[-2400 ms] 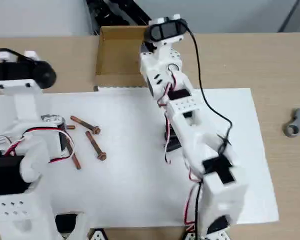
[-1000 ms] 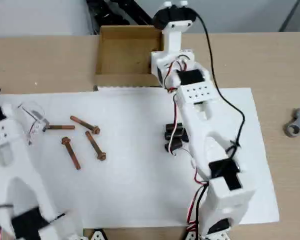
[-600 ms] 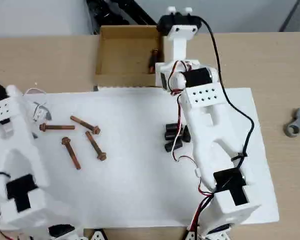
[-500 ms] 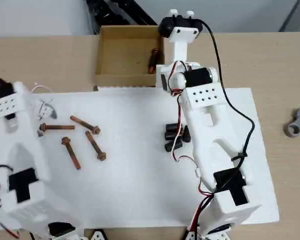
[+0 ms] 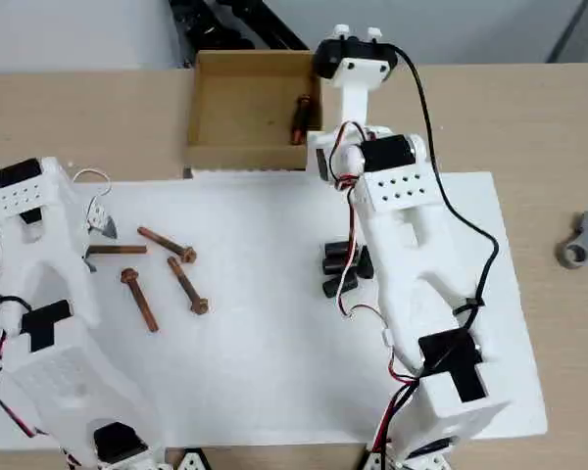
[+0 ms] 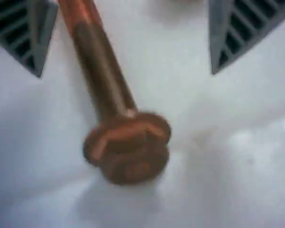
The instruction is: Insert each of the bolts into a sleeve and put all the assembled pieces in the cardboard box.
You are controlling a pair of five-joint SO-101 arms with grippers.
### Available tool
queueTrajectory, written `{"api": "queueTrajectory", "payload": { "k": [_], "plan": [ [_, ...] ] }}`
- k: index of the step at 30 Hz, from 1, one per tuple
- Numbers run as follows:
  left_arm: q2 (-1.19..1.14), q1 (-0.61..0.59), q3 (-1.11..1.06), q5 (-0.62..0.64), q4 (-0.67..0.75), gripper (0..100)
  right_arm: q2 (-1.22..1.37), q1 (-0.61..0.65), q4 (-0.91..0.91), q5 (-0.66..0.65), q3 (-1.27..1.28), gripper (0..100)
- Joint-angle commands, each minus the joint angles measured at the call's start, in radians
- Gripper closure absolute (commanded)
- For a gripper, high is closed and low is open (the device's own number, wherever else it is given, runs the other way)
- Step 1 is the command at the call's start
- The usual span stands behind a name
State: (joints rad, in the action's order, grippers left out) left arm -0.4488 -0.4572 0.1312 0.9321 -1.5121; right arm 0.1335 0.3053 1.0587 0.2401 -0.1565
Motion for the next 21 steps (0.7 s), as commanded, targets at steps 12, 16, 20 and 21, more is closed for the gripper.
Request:
{"api": "queueTrajectory", "payload": {
  "k": [12, 16, 20, 21],
  "plan": [
    [-0.181, -0.018, 0.054, 0.035, 0.066, 79, -0.064, -0.002, 0.036, 0.005, -0.006, 85.4],
    [-0.190, -0.026, 0.076, 0.034, 0.058, 80, -0.064, -0.002, 0.036, 0.005, -0.006, 85.4],
    [-0.184, -0.029, 0.079, -0.018, 0.063, 93, -0.065, -0.002, 0.036, 0.005, -0.006, 85.4],
    [-0.183, -0.028, 0.081, -0.051, 0.064, 97, -0.065, -0.002, 0.038, 0.005, -0.006, 85.4]
  ]
}}
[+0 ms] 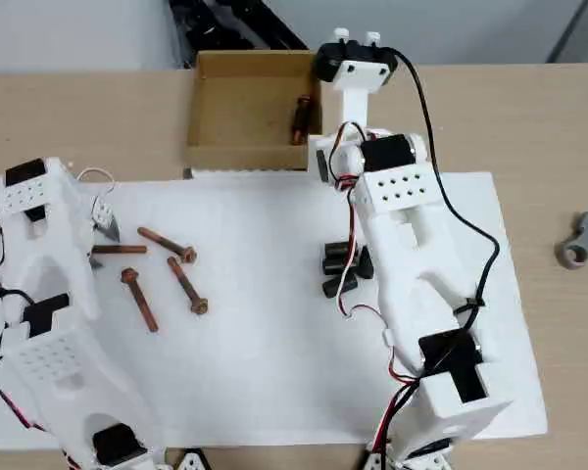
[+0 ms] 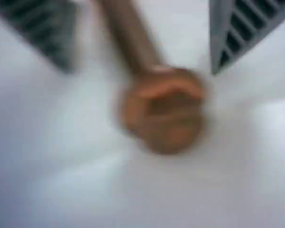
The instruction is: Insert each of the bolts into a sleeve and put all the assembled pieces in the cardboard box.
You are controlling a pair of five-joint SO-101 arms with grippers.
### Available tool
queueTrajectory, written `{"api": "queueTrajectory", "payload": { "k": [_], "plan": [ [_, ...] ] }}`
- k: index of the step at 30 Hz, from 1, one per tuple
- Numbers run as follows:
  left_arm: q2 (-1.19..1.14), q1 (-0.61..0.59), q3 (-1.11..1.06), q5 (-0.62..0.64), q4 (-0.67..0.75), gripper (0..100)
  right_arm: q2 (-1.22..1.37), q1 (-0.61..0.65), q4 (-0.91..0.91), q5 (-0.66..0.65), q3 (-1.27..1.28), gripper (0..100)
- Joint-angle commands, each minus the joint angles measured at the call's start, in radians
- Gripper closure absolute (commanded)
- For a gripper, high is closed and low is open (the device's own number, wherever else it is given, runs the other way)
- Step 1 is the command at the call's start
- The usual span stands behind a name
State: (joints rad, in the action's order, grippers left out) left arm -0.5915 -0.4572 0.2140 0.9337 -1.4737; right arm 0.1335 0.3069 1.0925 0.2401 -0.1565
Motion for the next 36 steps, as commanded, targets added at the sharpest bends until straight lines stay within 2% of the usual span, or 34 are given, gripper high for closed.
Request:
{"api": "queueTrajectory", "payload": {
  "k": [1, 8, 12, 17, 21, 26, 30, 36],
  "plan": [
    [-0.040, -0.028, 0.002, -0.074, 0.026, 100, -0.065, -0.004, 0.004, 0.005, -0.006, 85.4],
    [-0.040, -0.026, 0.025, -0.077, -0.017, 100, -0.128, -0.002, 0.008, 0.005, -0.006, 85.4],
    [-0.038, -0.026, 0.084, -0.080, -0.069, 100, -0.177, -0.002, 0.077, 0.006, -0.006, 85.4],
    [-0.038, -0.025, 0.239, -0.126, -0.195, 100, -0.237, -0.002, 0.242, 0.017, -0.006, 85.4],
    [-0.038, -0.025, 0.363, -0.173, -0.276, 100, -0.297, -0.007, 0.361, 0.112, -0.006, 85.4],
    [-0.029, -0.025, 0.423, -0.238, -0.279, 100, -0.364, -0.010, 0.518, 0.180, -0.006, 85.5],
    [0.091, -0.023, 0.375, -0.282, -0.279, 100, -0.418, -0.010, 0.567, 0.187, 0.041, 85.5],
    [0.368, -0.025, 0.280, -0.367, -0.276, 100, -0.532, -0.010, 0.521, 0.245, 0.310, 85.5]
  ]
}}
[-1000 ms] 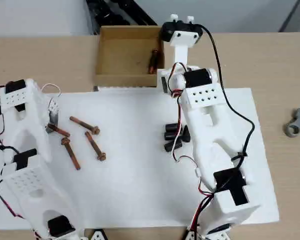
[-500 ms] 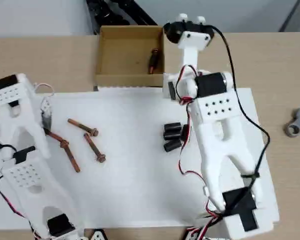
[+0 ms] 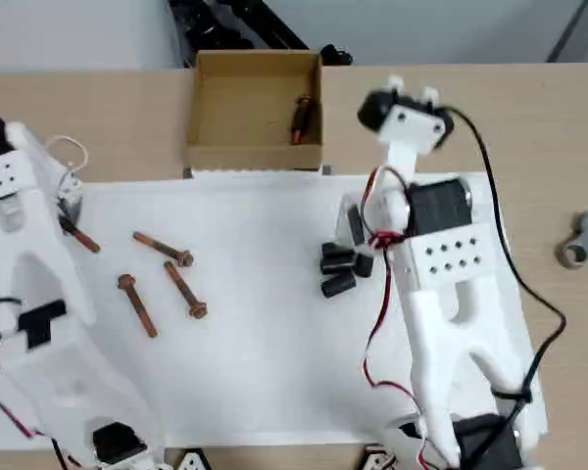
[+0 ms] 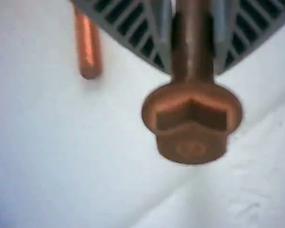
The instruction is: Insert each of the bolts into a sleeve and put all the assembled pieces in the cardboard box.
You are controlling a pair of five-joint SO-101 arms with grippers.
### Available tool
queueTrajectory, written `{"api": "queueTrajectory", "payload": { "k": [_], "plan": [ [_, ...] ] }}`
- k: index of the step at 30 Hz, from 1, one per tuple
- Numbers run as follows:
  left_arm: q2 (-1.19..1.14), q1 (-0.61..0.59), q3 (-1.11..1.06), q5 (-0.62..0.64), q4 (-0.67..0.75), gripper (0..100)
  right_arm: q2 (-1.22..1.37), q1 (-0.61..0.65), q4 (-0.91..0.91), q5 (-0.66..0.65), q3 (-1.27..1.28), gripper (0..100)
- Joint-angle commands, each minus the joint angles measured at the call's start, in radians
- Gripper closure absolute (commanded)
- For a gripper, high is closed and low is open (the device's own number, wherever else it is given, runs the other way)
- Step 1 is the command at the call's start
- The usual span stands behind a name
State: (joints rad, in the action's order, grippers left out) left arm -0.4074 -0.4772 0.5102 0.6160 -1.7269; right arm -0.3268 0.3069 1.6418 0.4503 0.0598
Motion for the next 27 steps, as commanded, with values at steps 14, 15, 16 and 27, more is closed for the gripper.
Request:
{"api": "queueTrajectory", "payload": {
  "k": [14, 15, 16, 27],
  "plan": [
    [0.658, -0.048, -0.424, -0.137, 0.126, 100, -0.182, -0.012, -0.378, 0.078, 0.517, 85.4],
    [0.677, -0.048, -0.438, -0.137, 0.132, 100, -0.180, -0.012, -0.400, 0.078, 0.526, 85.4],
    [0.692, -0.048, -0.446, -0.144, 0.132, 100, -0.180, -0.012, -0.420, 0.077, 0.537, 85.4],
    [0.721, -0.048, -0.453, -0.170, 0.132, 100, -0.128, -0.027, -0.572, 0.071, 0.612, 85.4]
  ]
}}
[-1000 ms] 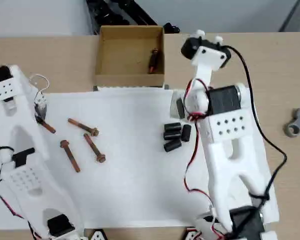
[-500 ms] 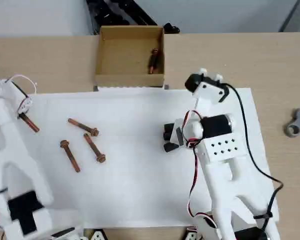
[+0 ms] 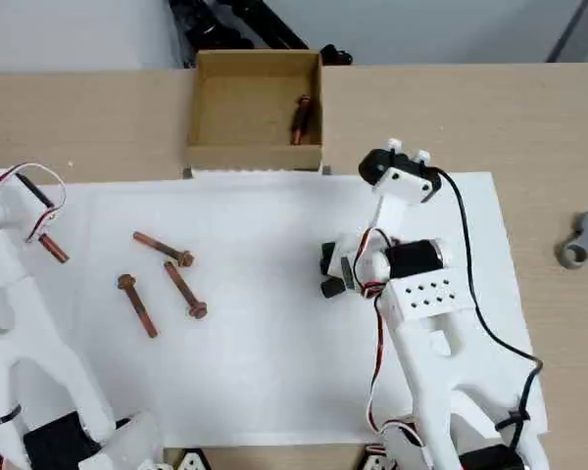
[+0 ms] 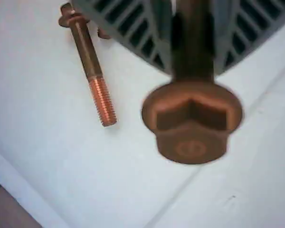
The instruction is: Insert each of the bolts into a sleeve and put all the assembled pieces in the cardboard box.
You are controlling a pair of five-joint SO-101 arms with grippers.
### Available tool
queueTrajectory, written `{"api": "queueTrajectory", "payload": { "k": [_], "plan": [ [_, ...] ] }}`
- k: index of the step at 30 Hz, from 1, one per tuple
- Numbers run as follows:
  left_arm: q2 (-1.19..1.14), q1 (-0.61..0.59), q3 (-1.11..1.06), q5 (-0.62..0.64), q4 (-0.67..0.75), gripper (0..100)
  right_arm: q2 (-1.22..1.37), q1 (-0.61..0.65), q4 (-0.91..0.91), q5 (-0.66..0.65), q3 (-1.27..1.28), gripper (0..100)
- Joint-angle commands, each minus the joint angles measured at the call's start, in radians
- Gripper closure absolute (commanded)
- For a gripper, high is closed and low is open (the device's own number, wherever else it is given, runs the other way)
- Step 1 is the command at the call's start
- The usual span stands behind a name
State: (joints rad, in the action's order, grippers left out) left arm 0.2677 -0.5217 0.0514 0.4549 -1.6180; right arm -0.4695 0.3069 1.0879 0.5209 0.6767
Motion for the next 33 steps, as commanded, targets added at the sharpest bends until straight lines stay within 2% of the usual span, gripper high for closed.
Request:
{"api": "queueTrajectory", "payload": {
  "k": [1, 8, 14, 24, 33],
  "plan": [
    [0.048, -0.003, 0.005, -0.008, 0.023, 100, 0.039, -0.042, -0.022, 0.000, -0.005, 85.4],
    [0.051, -0.003, 0.005, -0.006, 0.037, 100, 0.189, -0.148, -0.082, 0.000, -0.006, 85.4],
    [0.046, -0.003, 0.005, -0.005, 0.037, 100, 0.242, -0.145, -0.153, -0.009, -0.006, 85.4],
    [0.046, -0.003, 0.005, -0.005, 0.037, 100, 0.245, -0.143, -0.148, -0.046, -0.084, 85.4],
    [0.046, -0.003, 0.005, -0.005, 0.032, 100, 0.251, -0.077, -0.159, -0.068, -0.104, 85.4]
  ]
}}
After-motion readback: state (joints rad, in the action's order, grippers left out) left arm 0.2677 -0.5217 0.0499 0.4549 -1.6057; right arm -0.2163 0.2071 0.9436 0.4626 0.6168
